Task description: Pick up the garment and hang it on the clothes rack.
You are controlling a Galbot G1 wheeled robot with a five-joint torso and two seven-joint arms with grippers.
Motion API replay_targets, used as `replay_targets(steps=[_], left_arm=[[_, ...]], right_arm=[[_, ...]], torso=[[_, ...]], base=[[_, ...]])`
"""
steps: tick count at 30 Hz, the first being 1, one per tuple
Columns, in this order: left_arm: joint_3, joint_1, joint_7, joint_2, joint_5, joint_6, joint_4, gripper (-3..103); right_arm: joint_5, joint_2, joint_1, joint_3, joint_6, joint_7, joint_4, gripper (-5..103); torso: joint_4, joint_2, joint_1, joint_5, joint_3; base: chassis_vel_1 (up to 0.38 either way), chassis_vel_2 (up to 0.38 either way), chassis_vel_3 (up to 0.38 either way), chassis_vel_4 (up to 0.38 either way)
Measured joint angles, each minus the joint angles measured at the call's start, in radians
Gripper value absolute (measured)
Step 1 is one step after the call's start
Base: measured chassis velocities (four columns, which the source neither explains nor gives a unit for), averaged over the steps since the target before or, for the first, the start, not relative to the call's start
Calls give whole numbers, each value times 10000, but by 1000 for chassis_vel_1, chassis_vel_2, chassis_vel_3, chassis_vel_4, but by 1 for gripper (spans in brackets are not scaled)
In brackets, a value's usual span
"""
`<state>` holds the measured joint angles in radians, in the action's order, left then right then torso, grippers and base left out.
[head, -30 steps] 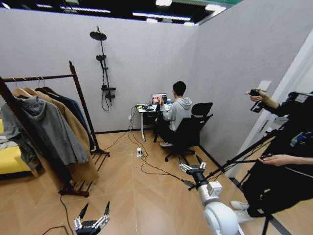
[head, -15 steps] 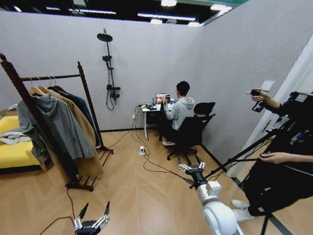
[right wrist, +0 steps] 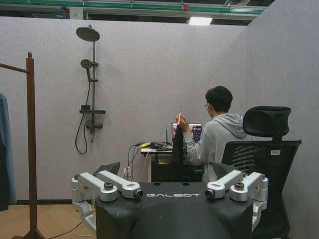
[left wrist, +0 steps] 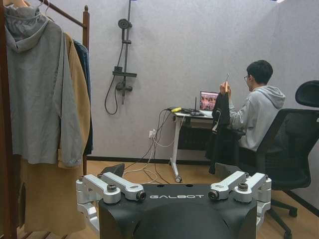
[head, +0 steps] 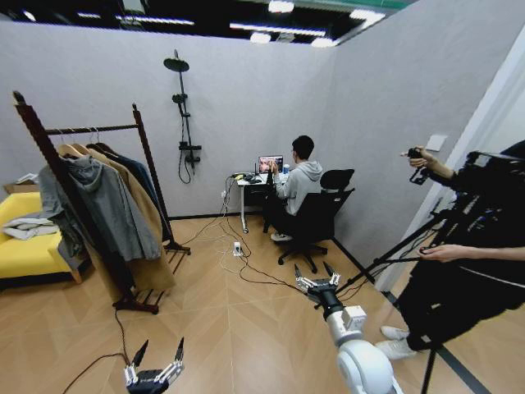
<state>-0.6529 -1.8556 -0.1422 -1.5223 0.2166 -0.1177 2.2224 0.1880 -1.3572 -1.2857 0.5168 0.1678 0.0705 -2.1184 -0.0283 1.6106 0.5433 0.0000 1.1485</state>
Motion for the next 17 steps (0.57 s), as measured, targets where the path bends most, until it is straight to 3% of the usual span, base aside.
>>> replay_targets(steps=[10,17], left_arm=[[0,0,0,0,0,0,0,100],[0,0,-1,0,0,0,0,100]], right_arm=[[3,-125,-73,-105,31,-215,-6,100],[393,-290,-203,-371,1009,-577,-323,100]], torso=[[2,-3,7,0,2],[0,-2,5,0,1]], base=[[1,6,12,4],[0,0,0,0]])
